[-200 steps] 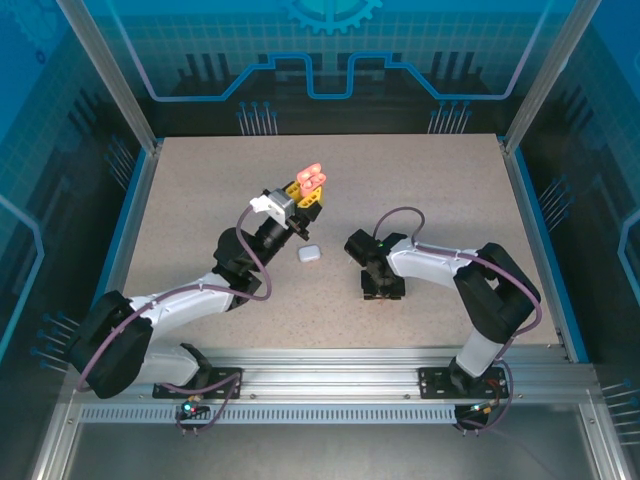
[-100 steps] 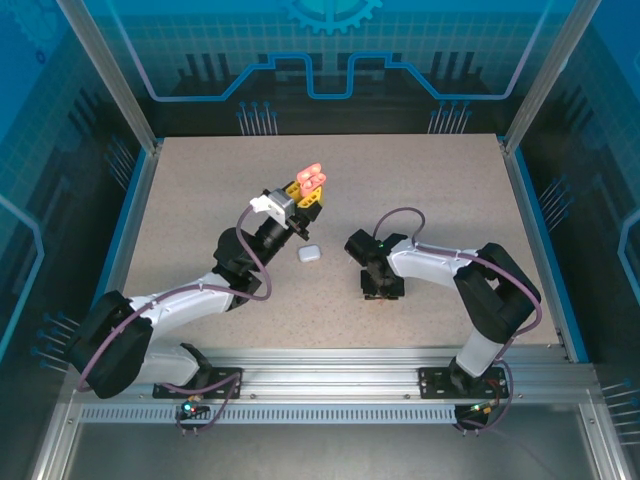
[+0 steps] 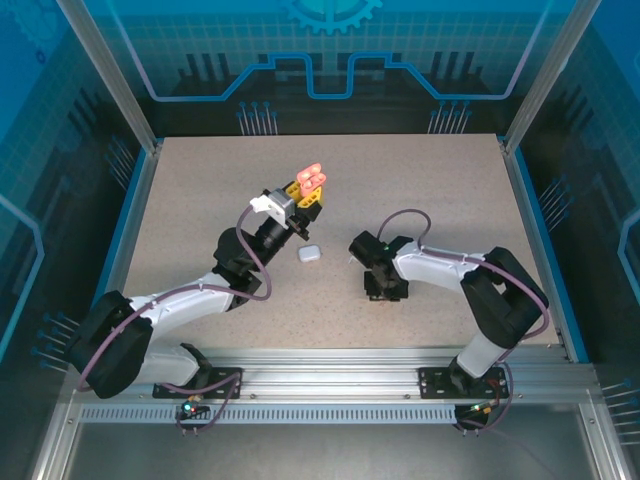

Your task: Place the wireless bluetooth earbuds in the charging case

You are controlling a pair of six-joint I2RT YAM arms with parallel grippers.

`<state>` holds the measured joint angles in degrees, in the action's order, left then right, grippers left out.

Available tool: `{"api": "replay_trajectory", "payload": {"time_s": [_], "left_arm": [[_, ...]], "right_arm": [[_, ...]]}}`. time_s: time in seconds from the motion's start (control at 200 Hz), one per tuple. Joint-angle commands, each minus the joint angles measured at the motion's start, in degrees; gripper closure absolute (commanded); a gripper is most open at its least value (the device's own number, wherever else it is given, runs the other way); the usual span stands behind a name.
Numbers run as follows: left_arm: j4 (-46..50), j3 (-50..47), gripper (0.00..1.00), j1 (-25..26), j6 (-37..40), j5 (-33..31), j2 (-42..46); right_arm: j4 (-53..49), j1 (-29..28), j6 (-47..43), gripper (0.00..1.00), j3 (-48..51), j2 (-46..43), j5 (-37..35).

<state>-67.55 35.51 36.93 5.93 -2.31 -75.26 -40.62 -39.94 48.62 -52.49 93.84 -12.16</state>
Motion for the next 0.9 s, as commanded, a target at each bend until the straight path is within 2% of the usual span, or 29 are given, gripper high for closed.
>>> {"api": "replay_trajectory", "payload": {"time_s": [0.0,0.26,0.49,0.685,0.895], "left_arm": [[-0.94,1.66,1.00,0.29,-0.57,-0.05,0.21],[0.01,2.09,1.00,0.32,-0.75,0.48,0.39],[1.28,3.40,1.00,0.41,-0.44,2.20,0.38],[2.40,4.45,1.00,0.51,-0.49,5.01,-0.05],[2.73,5.95,1.00,0.47,-0.75,8.89,-0.80]], "right_arm": [[-0.99,1.00,-0.72,0.74,0.85,-2.96,-2.04],[2.66,2.48,-5.35,0.74,0.53,-12.38,-4.37],[4.69,5.58,-13.24,0.73,-6.73,-21.20,-6.29],[7.92,9.04,-20.21,0.73,-16.41,-23.49,-4.26],[13.96,9.72,-26.19,0.72,-25.38,-23.10,-0.67]]}}
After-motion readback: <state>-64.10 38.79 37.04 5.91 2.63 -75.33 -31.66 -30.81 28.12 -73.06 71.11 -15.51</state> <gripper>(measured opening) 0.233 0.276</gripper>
